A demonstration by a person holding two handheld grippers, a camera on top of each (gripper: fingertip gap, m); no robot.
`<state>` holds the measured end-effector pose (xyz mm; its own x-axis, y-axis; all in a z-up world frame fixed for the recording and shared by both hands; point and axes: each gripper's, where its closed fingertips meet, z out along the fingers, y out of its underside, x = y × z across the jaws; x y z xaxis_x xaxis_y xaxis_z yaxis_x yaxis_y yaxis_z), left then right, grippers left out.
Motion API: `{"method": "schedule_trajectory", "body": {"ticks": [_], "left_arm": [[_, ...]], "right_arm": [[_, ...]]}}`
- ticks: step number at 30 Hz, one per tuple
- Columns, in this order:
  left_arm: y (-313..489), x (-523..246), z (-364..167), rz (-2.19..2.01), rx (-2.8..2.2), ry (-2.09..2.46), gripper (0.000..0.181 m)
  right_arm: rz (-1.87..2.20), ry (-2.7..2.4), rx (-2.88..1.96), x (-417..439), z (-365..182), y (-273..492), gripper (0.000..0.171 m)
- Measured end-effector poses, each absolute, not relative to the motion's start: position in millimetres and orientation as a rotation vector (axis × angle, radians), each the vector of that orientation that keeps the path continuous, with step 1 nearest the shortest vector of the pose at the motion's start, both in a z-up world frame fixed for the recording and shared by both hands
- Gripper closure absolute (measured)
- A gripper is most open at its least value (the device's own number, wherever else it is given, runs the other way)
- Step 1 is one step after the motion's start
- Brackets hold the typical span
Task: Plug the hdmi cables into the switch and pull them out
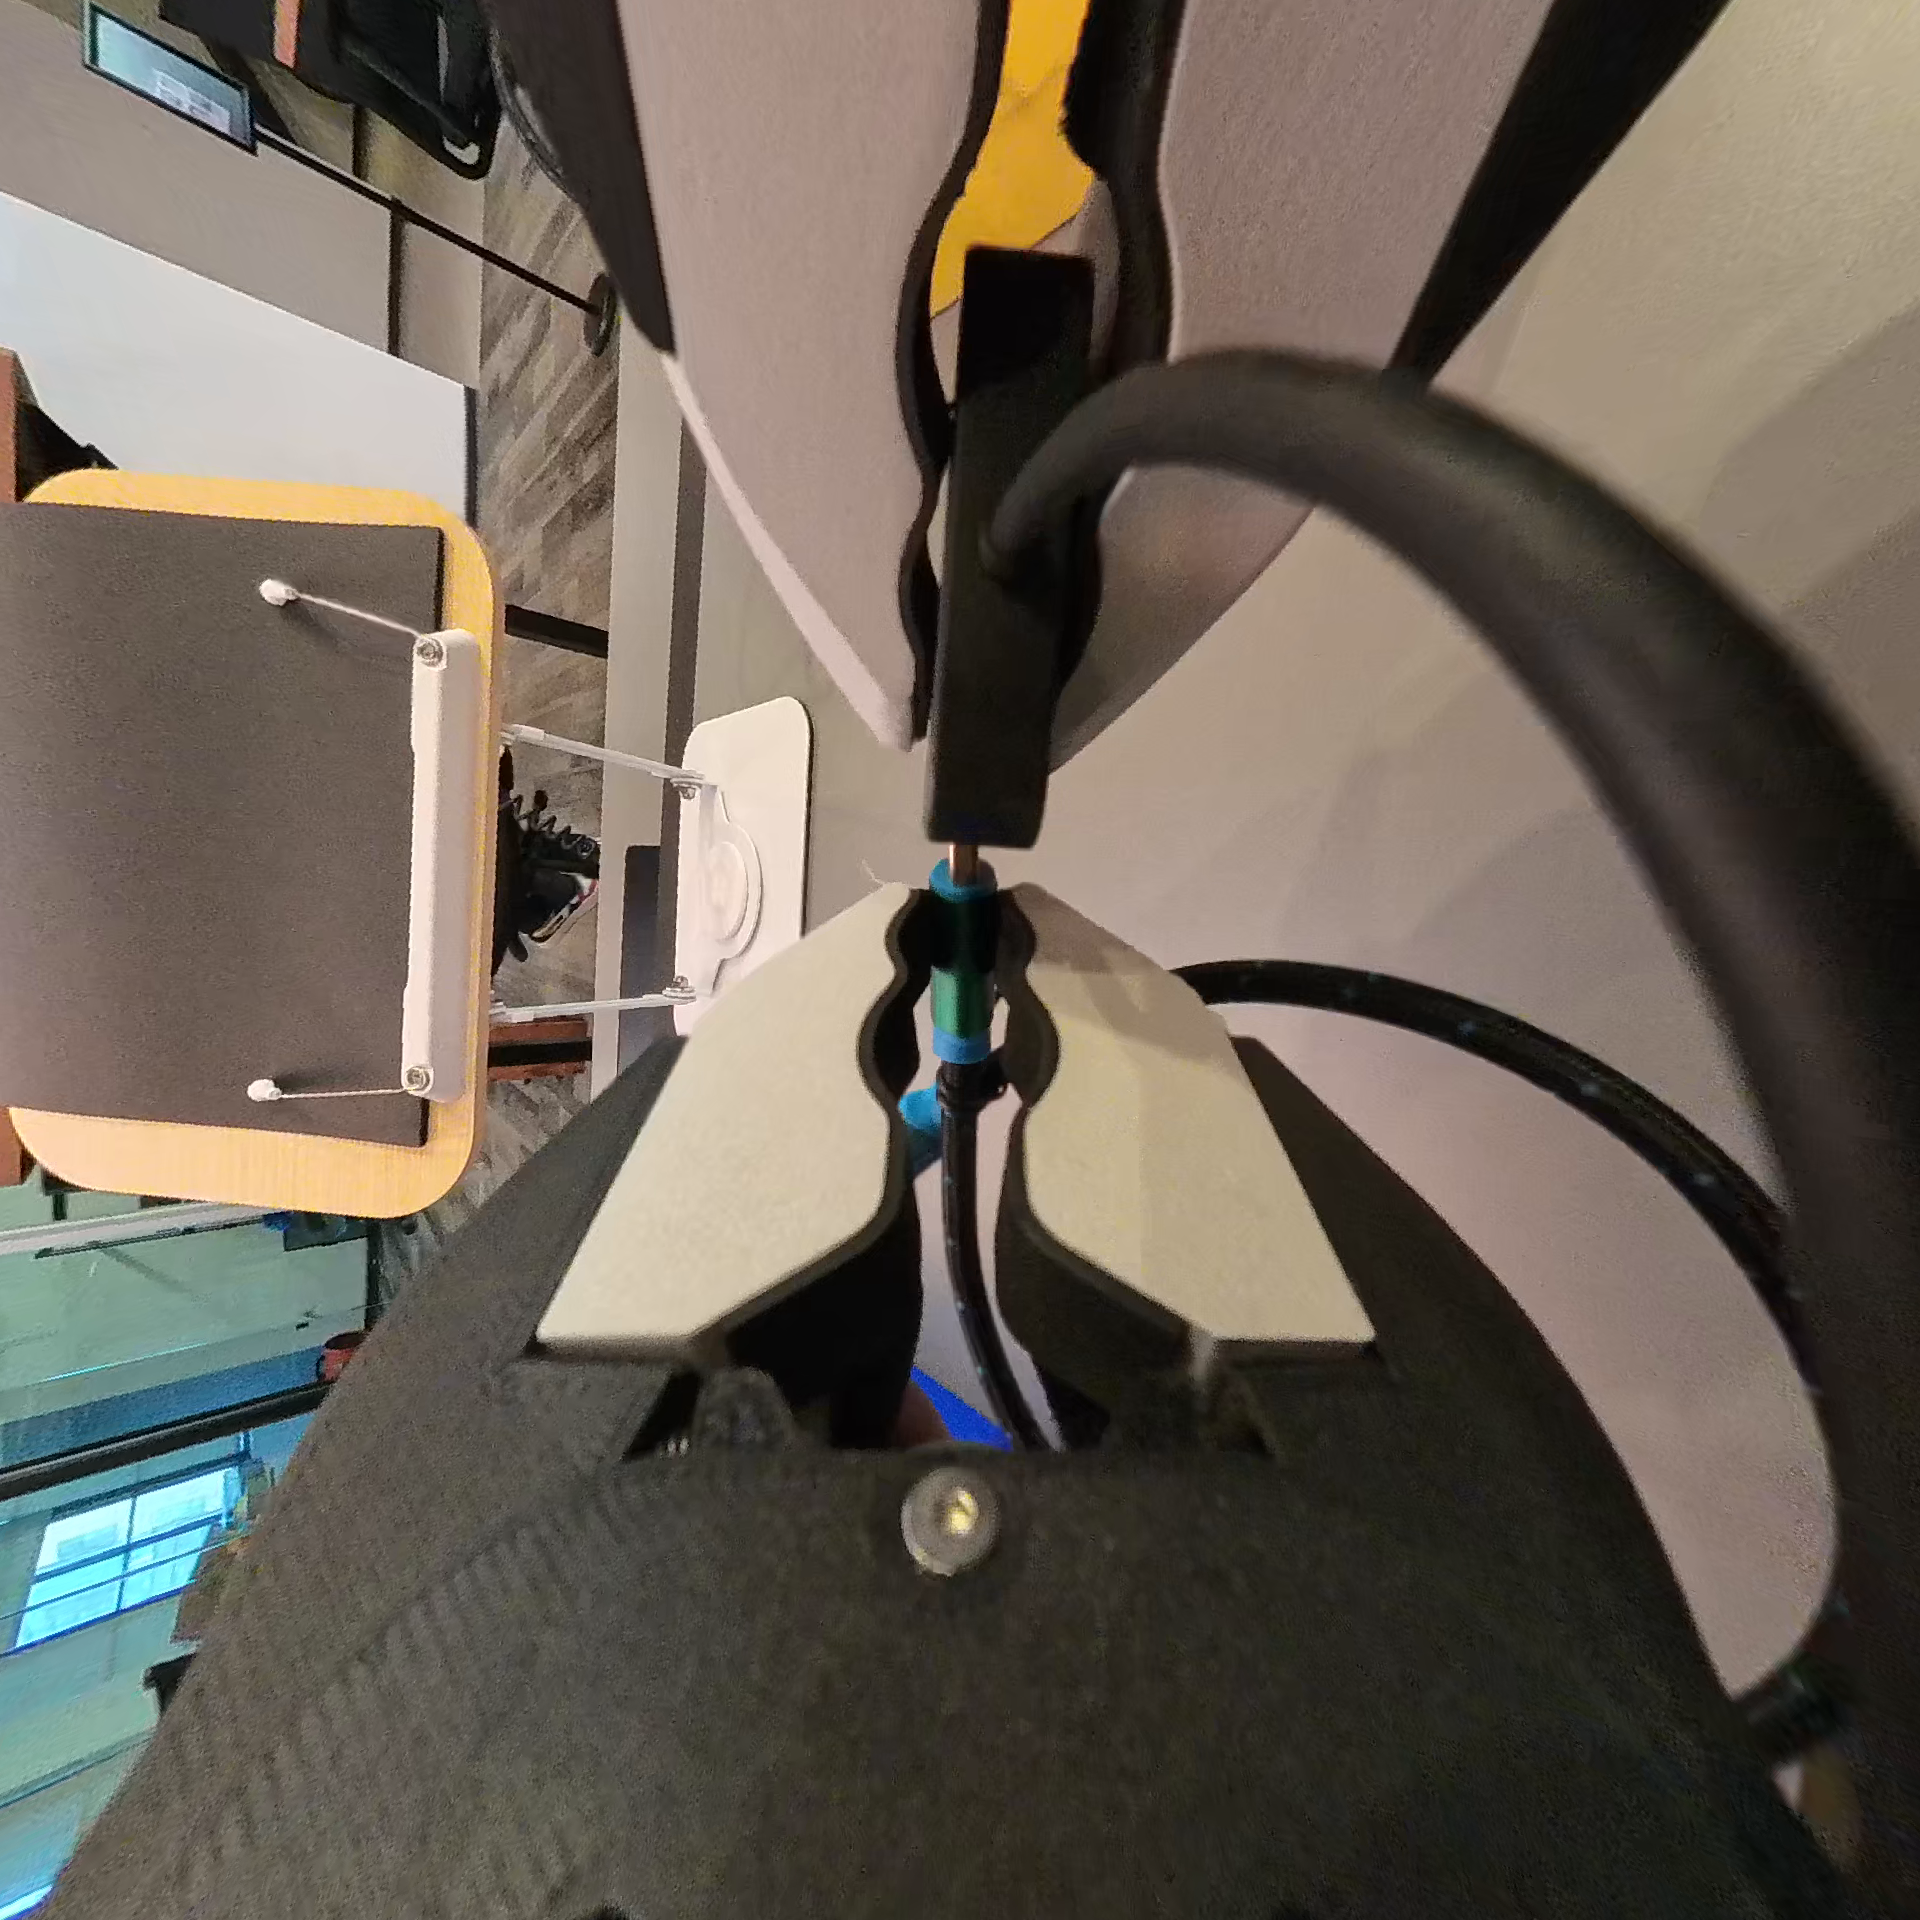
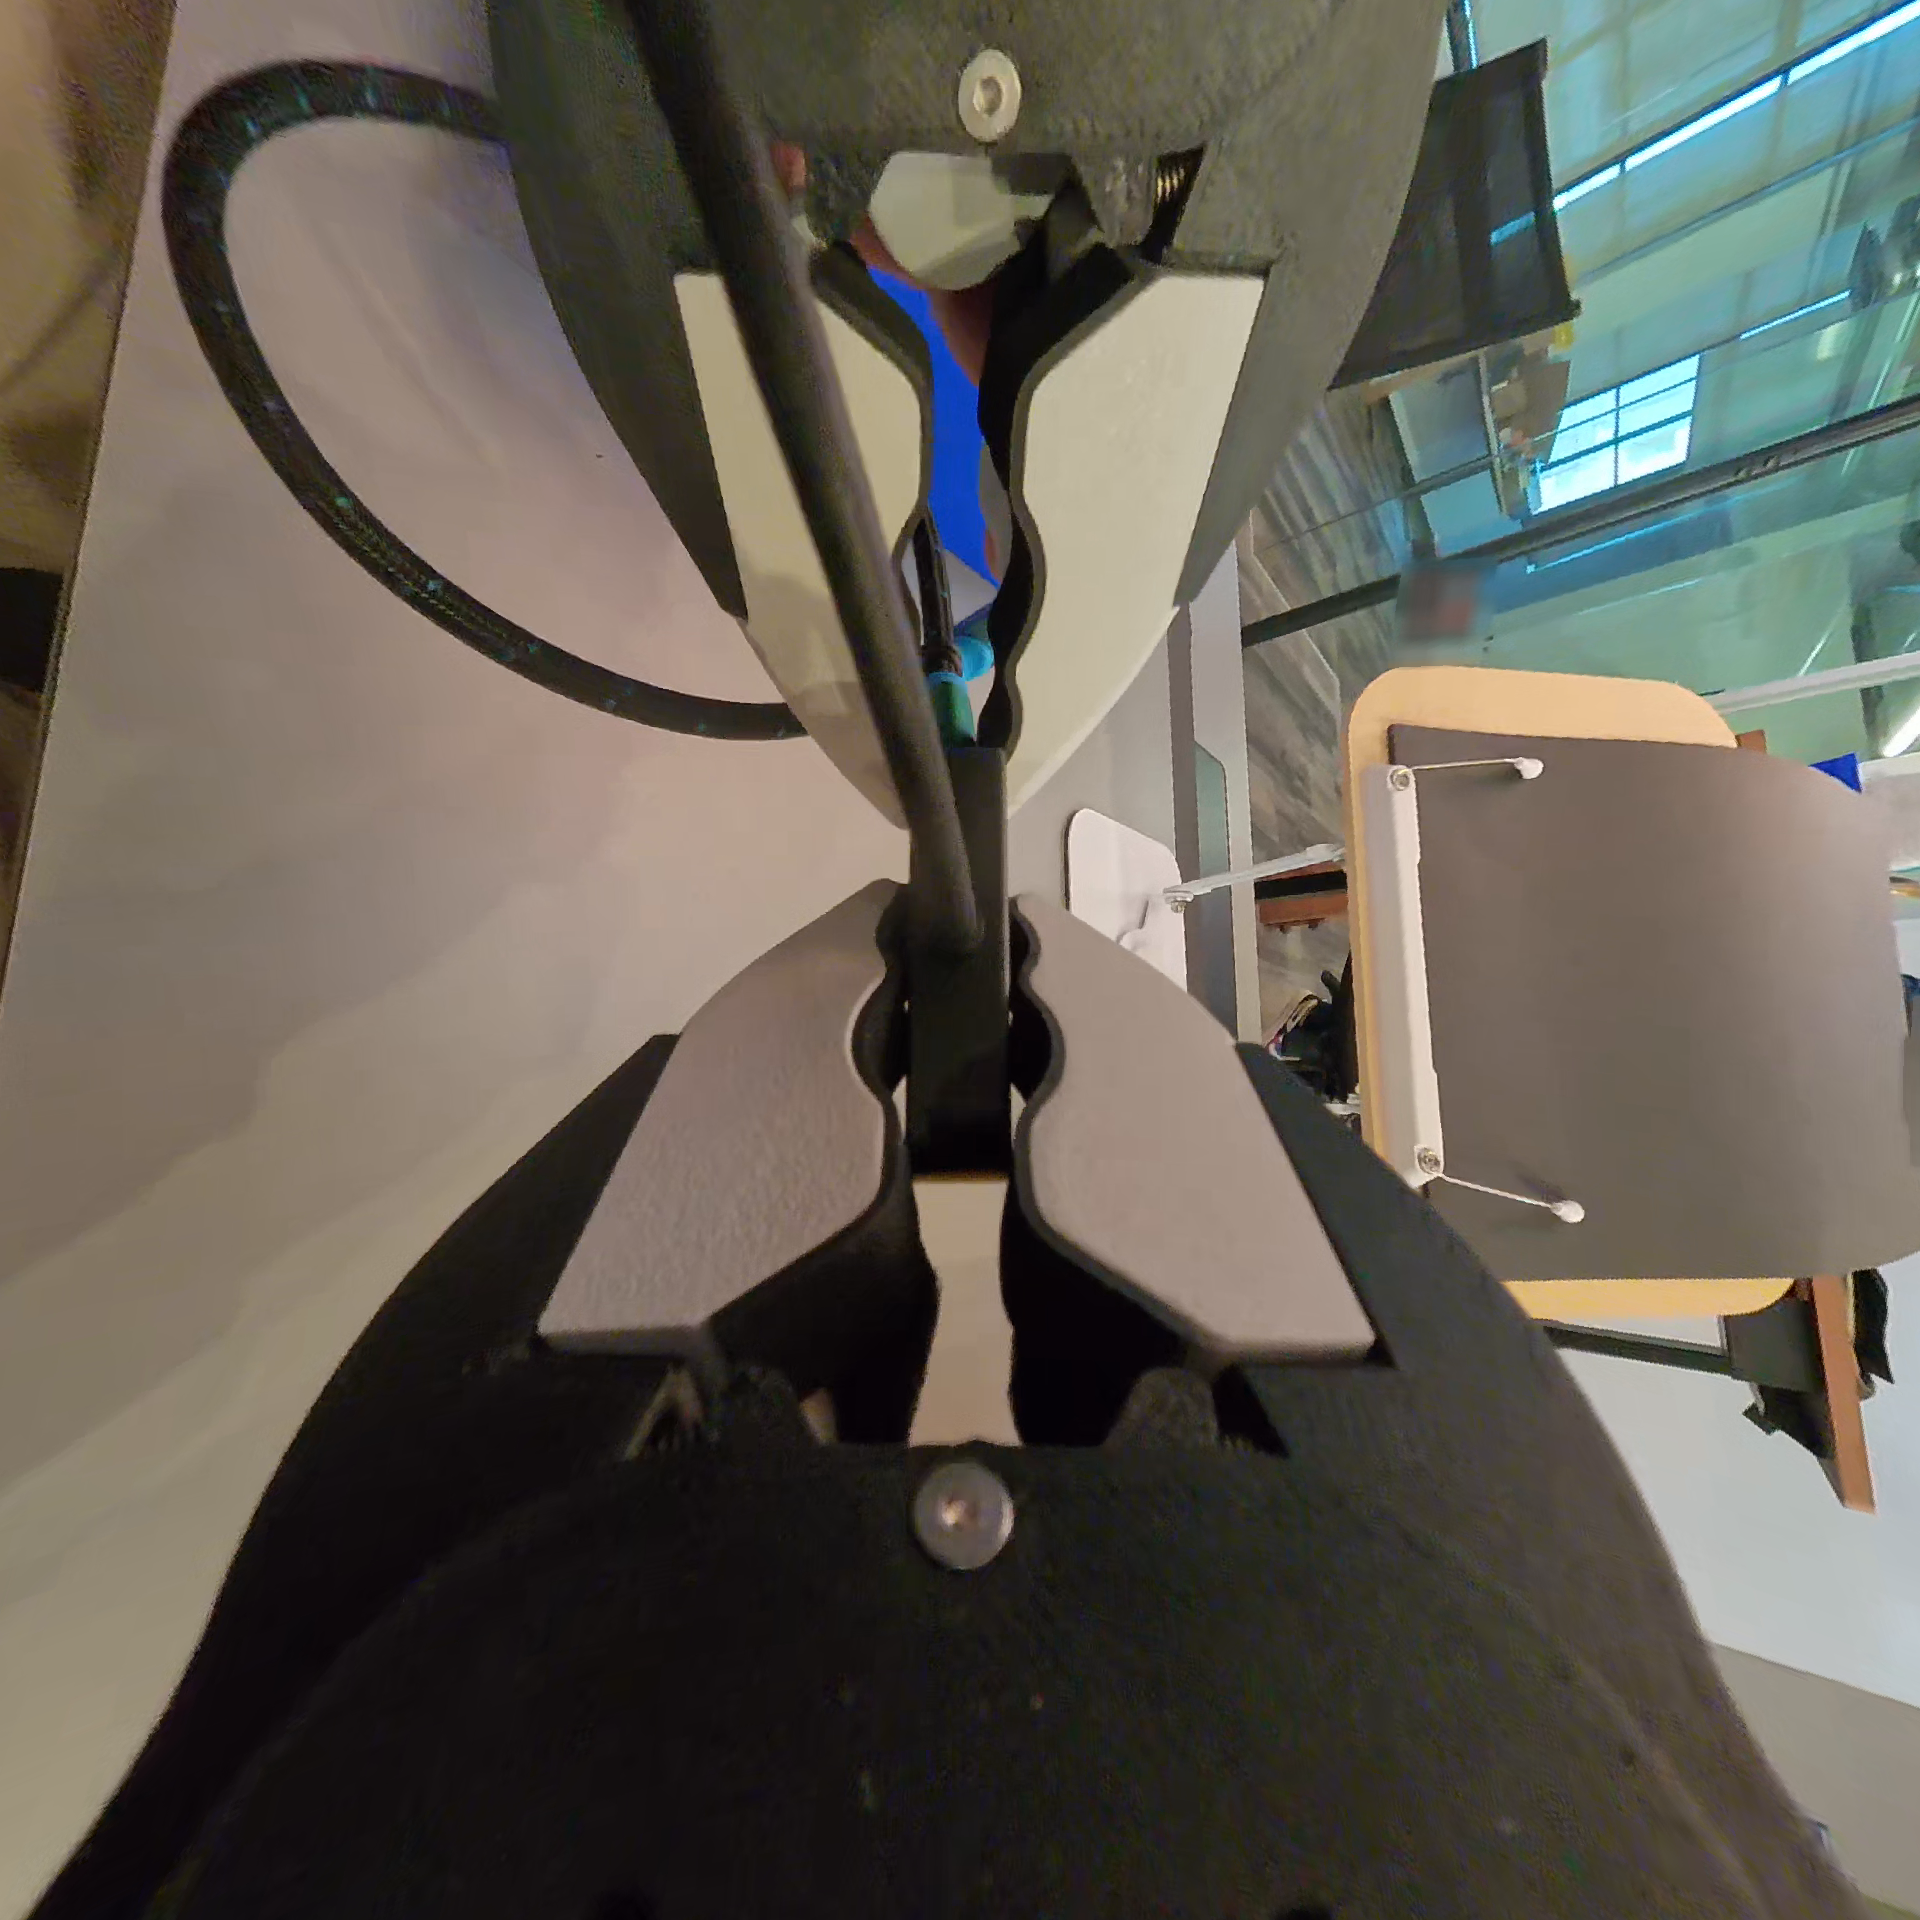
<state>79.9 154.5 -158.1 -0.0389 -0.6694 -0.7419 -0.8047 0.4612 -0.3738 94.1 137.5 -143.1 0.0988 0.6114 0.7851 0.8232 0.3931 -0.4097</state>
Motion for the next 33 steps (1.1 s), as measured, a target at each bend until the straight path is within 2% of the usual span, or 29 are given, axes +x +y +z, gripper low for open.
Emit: {"method": "schedule_trajectory", "body": {"ticks": [15,24,27,28,33], "left_arm": [[154,81,-175,0.244,-1.290,1.782,0.174],[165,70,-158,0.106,-1.322,1.745,0.162],[169,63,-154,0.139,-1.309,1.733,0.170],[167,65,-154,0.106,-1.299,1.733,0.181],[180,57,-174,0.105,-1.355,1.753,0.181]], "right_arm": [[-0.237,-1.680,-1.368,90,-158,136,0.159],[-0.009,-1.471,-1.373,95,-140,142,0.158],[0.018,-1.440,-1.367,98,-133,143,0.158],[0.029,-1.444,-1.366,98,-133,142,0.159],[0.003,-1.462,-1.434,105,-150,149,0.158]]}}
